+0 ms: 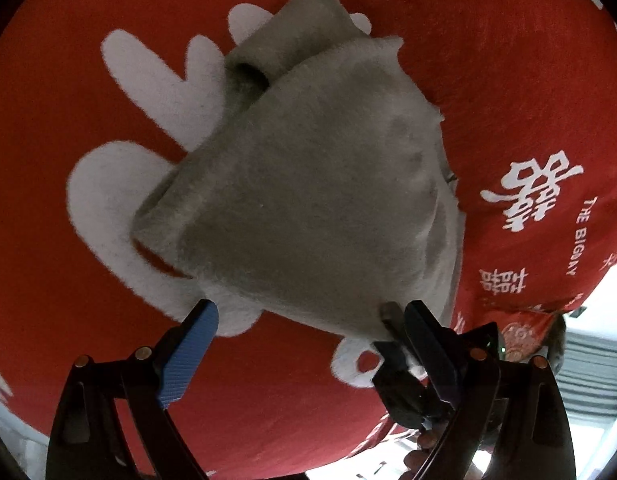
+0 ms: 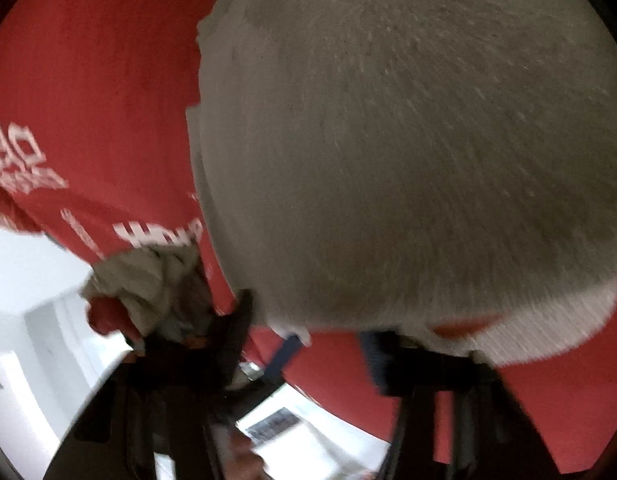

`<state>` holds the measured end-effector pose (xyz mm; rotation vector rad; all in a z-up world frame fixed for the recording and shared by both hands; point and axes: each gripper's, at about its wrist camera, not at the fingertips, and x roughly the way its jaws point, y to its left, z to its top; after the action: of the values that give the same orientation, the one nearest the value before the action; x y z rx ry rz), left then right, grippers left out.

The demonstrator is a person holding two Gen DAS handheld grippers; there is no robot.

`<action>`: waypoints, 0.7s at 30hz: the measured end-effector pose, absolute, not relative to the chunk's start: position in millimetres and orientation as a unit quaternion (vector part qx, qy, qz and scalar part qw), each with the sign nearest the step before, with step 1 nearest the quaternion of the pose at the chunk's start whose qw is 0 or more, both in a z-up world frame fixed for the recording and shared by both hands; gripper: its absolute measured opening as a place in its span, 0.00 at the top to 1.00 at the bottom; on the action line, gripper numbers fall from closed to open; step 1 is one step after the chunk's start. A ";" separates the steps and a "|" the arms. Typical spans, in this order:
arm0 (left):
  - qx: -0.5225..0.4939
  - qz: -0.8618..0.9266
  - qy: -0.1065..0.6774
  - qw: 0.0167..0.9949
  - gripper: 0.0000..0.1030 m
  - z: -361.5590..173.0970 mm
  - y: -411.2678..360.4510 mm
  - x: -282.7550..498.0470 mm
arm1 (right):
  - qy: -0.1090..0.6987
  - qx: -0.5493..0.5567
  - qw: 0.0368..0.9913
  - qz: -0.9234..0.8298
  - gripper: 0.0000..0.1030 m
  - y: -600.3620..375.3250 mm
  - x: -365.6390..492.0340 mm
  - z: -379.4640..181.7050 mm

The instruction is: Fold small clothes

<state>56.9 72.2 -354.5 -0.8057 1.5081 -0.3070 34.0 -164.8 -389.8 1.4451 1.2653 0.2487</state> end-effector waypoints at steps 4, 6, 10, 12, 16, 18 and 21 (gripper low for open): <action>-0.375 -0.139 0.642 0.655 0.08 -349.7 60.7 67.5 | 0.510 0.623 0.578 0.132 0.91 -169.6 42.1 -375.5; -0.368 -0.136 0.632 0.669 0.08 -345.5 53.2 75.9 | 0.508 0.609 0.589 0.153 0.91 -172.5 43.0 -361.5; -0.299 -0.110 0.622 0.715 0.08 -344.9 34.4 96.1 | 0.524 0.578 0.602 0.172 0.91 -171.1 43.5 -349.9; -0.285 -0.105 0.617 0.726 0.08 -347.7 32.6 100.0 | 0.538 0.566 0.601 0.171 0.91 -168.0 44.2 -354.5; -0.286 -0.121 0.619 0.721 0.01 -352.0 34.0 105.5 | 0.555 0.549 0.600 0.176 0.91 -163.6 42.4 -362.1; -0.297 -0.123 0.624 0.712 0.01 -355.2 37.8 108.2 | 0.558 0.545 0.600 0.178 0.91 -162.5 40.3 -364.3; -0.311 -0.111 0.636 0.697 0.02 -355.0 42.3 114.2 | 0.563 0.536 0.603 0.182 0.91 -161.0 40.7 -362.6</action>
<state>114.2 42.3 -355.0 -0.6946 1.4195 -0.2487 40.7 -161.0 -362.6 1.2413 1.3032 0.4208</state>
